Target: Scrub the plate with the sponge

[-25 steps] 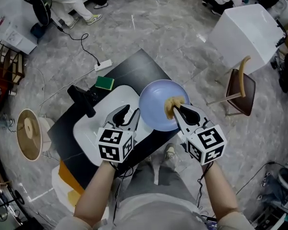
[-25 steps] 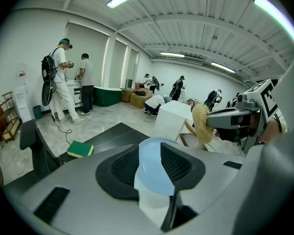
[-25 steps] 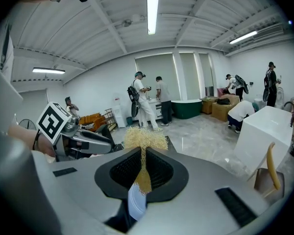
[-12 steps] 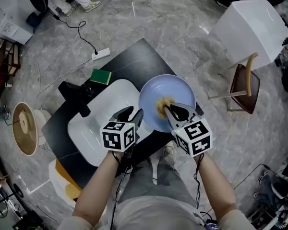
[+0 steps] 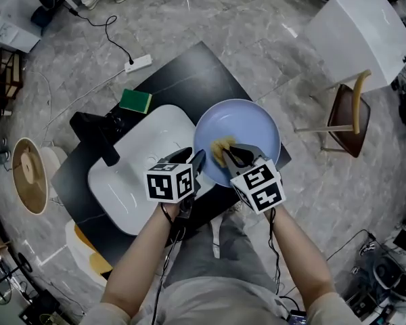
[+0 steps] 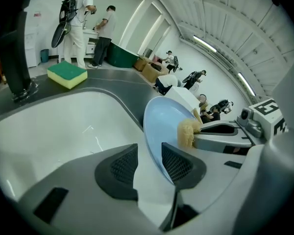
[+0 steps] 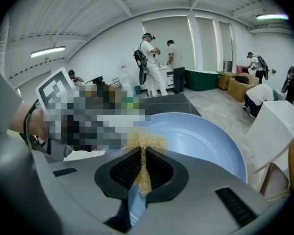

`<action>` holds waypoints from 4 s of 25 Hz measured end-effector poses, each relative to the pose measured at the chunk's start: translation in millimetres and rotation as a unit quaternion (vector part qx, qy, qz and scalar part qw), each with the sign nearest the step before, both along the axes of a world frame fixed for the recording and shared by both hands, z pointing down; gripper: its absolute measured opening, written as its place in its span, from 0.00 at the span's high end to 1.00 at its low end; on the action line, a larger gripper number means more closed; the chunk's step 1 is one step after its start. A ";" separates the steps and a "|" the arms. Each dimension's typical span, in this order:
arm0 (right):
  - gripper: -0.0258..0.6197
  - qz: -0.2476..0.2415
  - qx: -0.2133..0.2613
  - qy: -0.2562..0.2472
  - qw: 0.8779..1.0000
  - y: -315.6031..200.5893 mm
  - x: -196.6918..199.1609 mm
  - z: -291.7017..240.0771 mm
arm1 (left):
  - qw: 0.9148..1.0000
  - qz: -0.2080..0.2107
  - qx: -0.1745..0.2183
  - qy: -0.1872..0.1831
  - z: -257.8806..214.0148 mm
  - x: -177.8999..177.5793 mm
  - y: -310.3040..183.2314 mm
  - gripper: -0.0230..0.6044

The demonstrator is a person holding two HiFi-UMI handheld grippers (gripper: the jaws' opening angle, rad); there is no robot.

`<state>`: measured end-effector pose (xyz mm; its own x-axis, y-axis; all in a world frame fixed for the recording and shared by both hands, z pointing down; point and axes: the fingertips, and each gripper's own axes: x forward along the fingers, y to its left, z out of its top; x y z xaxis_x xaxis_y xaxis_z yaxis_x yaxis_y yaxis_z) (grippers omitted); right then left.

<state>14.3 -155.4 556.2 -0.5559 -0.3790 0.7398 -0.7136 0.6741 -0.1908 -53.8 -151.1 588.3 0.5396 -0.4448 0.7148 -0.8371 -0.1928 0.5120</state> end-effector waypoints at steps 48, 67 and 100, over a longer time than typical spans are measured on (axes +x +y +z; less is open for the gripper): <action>0.89 -0.159 -0.096 0.135 0.973 63.4 17.2 32.7 | 0.998 -0.056 -0.026 0.004 7.4 -3.5 -20.4 0.92; 0.89 -0.037 0.017 0.165 0.985 -62.1 53.3 27.4 | 0.998 -0.052 -0.024 0.011 7.0 -2.5 -16.1 0.92; 0.89 -0.049 0.021 0.166 0.985 -61.6 41.6 26.8 | 0.997 -0.066 -0.030 0.025 6.8 -5.7 -6.4 0.92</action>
<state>55.9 -217.1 583.0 -0.3217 -0.3704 0.8714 -0.6633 0.7449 0.0718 -59.6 -157.5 595.1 0.5147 -0.4710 0.7165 -0.8265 -0.0503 0.5607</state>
